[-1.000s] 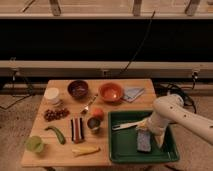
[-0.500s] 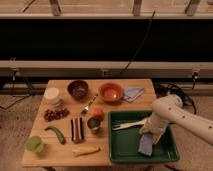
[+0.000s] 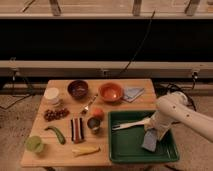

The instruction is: Wipe tray with sponge

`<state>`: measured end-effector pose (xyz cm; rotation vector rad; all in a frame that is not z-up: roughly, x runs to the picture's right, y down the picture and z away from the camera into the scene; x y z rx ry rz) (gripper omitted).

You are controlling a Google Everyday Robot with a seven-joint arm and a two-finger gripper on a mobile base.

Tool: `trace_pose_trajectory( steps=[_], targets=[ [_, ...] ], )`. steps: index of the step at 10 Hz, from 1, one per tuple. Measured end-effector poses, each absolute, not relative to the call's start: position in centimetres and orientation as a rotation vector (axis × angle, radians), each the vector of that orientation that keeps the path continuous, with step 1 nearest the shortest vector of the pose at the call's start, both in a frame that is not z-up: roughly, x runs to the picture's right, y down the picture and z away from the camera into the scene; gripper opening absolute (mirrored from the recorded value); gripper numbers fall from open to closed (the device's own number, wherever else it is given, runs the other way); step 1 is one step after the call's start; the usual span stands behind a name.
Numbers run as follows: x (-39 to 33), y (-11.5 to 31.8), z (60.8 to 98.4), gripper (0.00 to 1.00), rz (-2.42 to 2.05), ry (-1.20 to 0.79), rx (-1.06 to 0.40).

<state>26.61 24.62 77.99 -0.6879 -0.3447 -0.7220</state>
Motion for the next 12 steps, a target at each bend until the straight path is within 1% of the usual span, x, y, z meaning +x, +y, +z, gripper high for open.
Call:
trace_pose_trajectory(
  steps=[2,4,7,10,12],
  targets=[
    [25.4,23.9,78.4,0.00,-0.719,-0.339,-0.663],
    [22.6,23.6,78.5,0.00,-0.731,-0.357,-0.641],
    [18.6,24.4,77.8,0.00,-0.774,-0.406,-0.629],
    [18.5,26.2,76.7,0.00,-0.794,-0.416,-0.645],
    [20.6,26.4,76.8,0.00,-0.780,-0.392,-0.656]
  ],
)
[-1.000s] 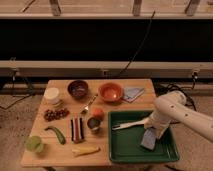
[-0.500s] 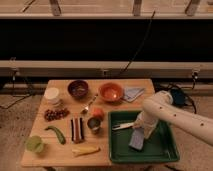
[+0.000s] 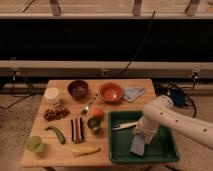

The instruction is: Wipe tray with sponge

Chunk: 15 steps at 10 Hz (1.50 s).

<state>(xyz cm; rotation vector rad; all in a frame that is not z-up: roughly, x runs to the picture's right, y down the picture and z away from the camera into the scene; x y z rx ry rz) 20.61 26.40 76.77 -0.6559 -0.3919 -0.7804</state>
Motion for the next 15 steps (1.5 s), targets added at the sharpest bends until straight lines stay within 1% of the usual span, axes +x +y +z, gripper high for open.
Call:
trace_pose_trajectory(
  steps=[2,4,5,7,9,12,15],
  targets=[
    [24.0,25.7,77.0,0.00,-0.749,-0.346,-0.661],
    [27.3,23.9,78.0,0.00,-0.710,-0.289,-0.653],
    [28.0,22.9,78.6,0.00,-0.702,-0.278,-0.649],
    [27.7,22.5,79.1,0.00,-0.708,-0.276,-0.638],
    [25.9,22.7,79.5,0.00,-0.712,-0.286,-0.634],
    [19.8,23.4,79.8,0.00,-0.745,-0.328,-0.628],
    [16.3,25.3,78.9,0.00,-0.769,-0.390,-0.630]
  ],
)
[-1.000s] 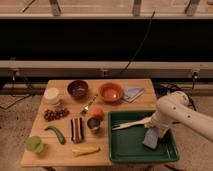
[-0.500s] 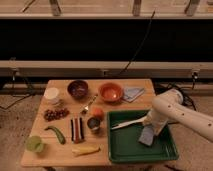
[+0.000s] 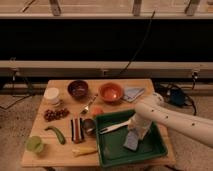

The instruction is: Wipe tray with sponge

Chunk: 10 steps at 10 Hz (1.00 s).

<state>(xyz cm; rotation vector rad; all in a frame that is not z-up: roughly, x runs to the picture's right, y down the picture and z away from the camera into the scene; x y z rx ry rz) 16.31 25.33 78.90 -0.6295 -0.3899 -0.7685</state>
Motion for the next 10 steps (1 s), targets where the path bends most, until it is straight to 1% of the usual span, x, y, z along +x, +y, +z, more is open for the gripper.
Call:
trace_pose_trajectory(
  steps=[3,5,8,10],
  targets=[
    [17.5,26.0,77.8,0.00,-0.764,-0.402,-0.628],
    [20.4,25.8,77.4,0.00,-0.744,-0.375,-0.627],
    [24.9,24.1,77.9,0.00,-0.701,-0.302,-0.617],
    [25.7,22.8,78.6,0.00,-0.687,-0.275,-0.604]
  ],
)
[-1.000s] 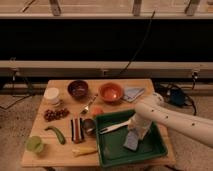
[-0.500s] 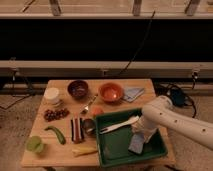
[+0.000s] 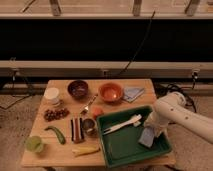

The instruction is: Wipe tray with sponge

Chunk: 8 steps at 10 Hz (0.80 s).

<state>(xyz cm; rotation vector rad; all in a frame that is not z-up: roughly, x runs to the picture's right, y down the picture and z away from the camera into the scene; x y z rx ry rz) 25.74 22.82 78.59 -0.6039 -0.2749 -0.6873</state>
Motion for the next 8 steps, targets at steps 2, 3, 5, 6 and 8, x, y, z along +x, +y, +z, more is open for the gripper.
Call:
trace_pose_trajectory(
  steps=[2,3,5,6,8],
  targets=[
    [24.5,22.8,78.7,0.00,-0.689,-0.286,-0.600],
    [23.0,22.9,78.6,0.00,-0.697,-0.300,-0.594],
    [19.4,23.6,78.2,0.00,-0.714,-0.337,-0.589],
    [18.0,24.3,77.6,0.00,-0.721,-0.361,-0.591],
    [16.6,25.6,76.8,0.00,-0.731,-0.394,-0.596]
  ],
)
